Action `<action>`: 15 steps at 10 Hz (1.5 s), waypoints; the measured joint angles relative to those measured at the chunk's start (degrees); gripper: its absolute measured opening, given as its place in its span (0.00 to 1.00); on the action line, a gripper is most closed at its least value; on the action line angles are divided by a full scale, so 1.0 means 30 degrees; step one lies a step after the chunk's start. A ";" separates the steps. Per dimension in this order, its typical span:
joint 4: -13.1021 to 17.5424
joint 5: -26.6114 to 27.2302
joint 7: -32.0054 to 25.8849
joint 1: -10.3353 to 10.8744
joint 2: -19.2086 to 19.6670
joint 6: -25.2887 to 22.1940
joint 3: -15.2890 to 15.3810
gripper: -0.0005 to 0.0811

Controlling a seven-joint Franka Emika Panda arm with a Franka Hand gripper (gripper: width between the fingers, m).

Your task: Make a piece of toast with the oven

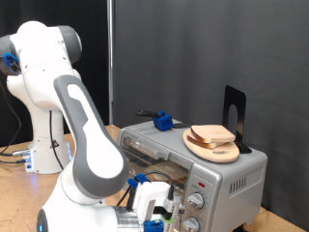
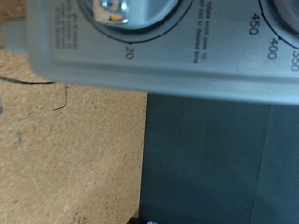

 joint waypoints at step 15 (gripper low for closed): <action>-0.0054 0.0621 -0.0641 0.0163 0.0743 0.0370 0.1109 0.45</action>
